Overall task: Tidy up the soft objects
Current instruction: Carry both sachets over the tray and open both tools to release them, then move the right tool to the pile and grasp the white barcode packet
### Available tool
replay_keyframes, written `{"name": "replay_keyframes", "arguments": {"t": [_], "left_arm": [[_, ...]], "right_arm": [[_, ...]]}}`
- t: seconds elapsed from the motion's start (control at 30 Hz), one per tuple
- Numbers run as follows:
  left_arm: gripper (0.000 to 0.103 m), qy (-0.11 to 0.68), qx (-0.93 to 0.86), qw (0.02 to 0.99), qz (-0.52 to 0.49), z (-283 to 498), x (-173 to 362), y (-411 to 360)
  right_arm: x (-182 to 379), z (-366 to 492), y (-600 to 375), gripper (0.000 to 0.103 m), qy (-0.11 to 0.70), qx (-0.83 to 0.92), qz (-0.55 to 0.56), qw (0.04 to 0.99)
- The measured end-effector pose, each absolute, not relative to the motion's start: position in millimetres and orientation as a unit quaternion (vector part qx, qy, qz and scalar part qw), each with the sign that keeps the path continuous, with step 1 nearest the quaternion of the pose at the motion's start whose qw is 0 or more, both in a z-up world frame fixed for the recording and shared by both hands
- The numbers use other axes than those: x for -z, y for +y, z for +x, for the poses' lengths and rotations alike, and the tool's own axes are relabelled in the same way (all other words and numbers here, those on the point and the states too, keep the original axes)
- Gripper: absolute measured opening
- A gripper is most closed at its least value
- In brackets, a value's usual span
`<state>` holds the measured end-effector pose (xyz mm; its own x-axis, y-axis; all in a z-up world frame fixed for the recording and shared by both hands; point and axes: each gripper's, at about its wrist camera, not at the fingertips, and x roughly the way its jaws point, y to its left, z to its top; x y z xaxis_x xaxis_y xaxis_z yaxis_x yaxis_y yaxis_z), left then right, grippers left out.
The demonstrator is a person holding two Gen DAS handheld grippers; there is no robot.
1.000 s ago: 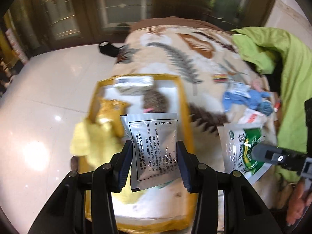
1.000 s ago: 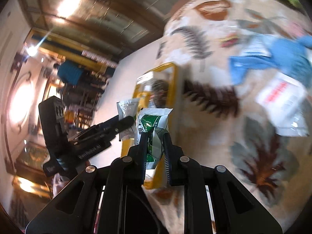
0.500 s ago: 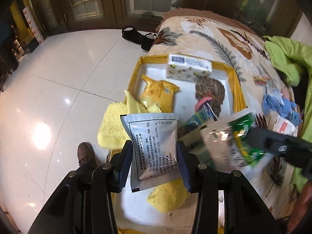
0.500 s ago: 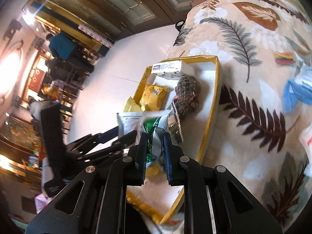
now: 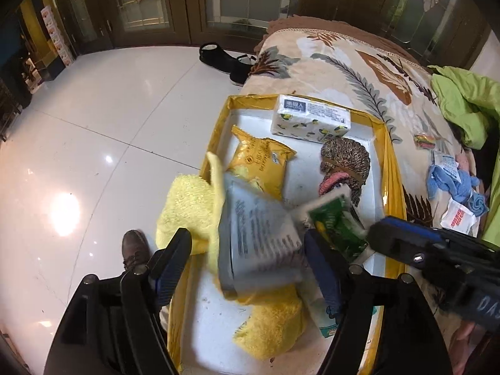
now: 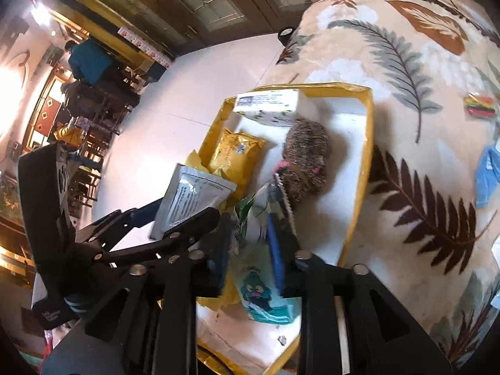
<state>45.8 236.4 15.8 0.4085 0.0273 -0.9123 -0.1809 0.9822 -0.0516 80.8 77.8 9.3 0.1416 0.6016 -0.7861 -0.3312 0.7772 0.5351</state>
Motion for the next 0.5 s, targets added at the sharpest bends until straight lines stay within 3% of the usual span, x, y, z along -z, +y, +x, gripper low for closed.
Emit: {"name": "replay_keyframes", "arguments": {"t": [0.5], "left_arm": [[0.077,0.526,0.010,0.847,-0.069,49.2,-50.7,165.0]], "right_arm": [[-23.9,14.9,-36.2,0.027,0.551,-0.272,0.128,0.778]]}}
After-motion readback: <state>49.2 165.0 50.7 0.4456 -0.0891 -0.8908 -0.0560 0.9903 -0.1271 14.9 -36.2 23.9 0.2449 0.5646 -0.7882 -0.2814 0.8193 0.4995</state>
